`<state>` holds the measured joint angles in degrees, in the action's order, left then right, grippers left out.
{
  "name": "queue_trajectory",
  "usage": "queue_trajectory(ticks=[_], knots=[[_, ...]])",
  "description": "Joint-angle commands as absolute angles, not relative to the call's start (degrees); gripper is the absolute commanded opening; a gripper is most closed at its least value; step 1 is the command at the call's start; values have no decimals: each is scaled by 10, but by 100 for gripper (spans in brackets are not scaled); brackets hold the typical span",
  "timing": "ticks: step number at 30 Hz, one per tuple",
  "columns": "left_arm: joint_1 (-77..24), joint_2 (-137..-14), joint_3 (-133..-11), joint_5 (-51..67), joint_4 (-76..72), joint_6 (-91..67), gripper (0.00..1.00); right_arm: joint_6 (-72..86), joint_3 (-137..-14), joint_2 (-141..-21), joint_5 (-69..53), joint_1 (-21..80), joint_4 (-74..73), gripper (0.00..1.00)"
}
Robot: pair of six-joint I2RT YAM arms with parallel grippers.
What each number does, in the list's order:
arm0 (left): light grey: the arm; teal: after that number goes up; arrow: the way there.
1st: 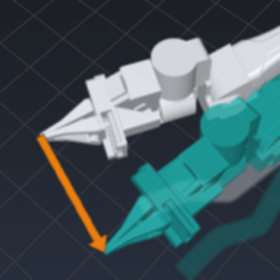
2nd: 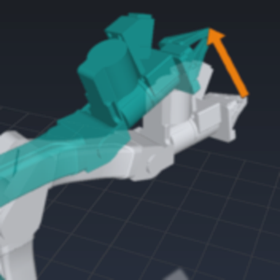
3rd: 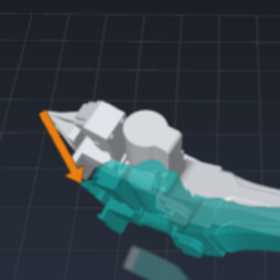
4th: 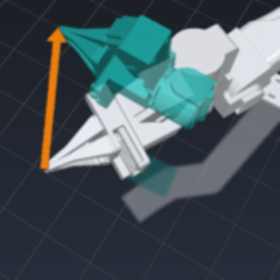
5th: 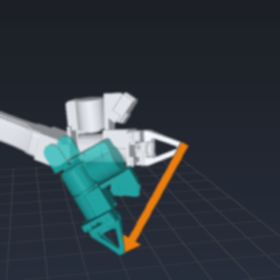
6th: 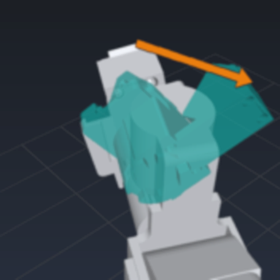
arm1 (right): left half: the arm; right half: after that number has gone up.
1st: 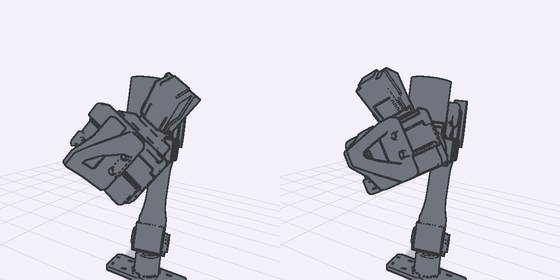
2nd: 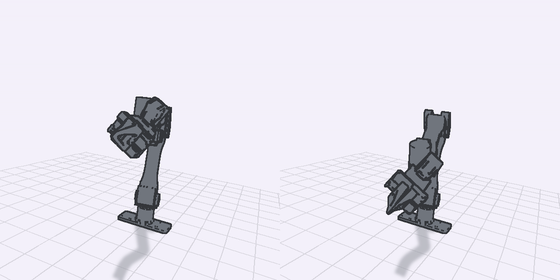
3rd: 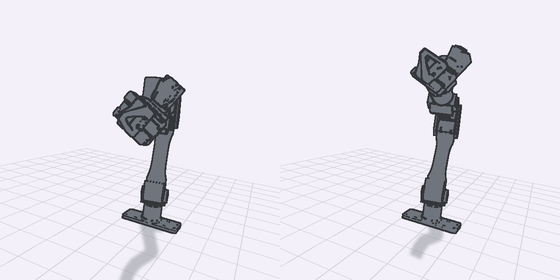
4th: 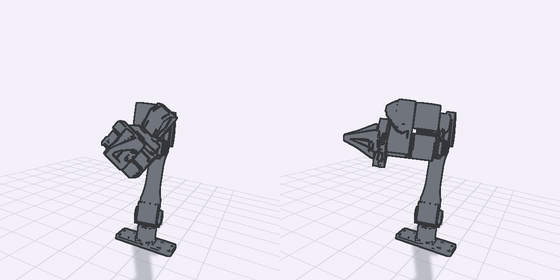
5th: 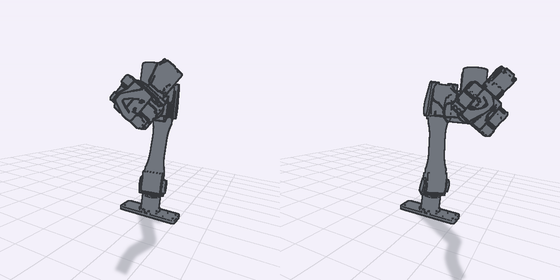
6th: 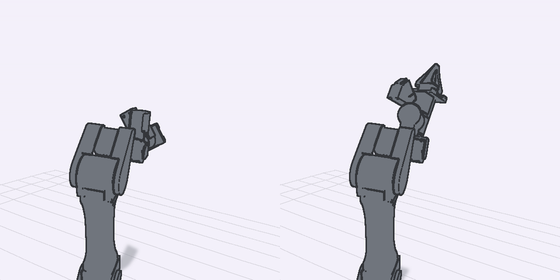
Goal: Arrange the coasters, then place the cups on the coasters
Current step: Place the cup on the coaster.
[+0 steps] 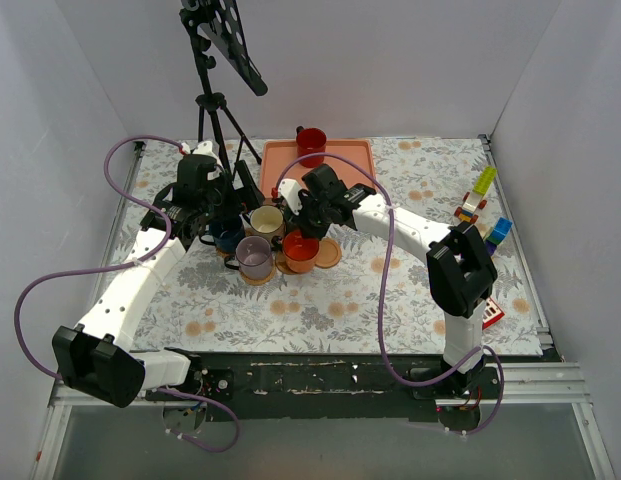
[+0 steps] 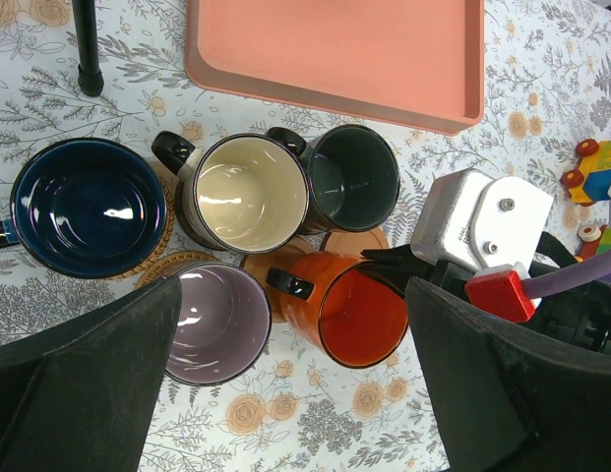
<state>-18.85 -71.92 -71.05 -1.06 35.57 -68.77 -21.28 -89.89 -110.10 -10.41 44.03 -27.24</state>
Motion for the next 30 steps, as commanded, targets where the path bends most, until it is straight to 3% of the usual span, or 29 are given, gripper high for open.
queue_trajectory(ticks=[1, 30], knots=[[-185, -713, -729, -18, 354, -679, 98, -200, -930, -1102, -110, 446, -223, 1], [-185, -711, -725, -20, 354, -677, 98, -175, -930, -1124, -95, 452, -192, 1]])
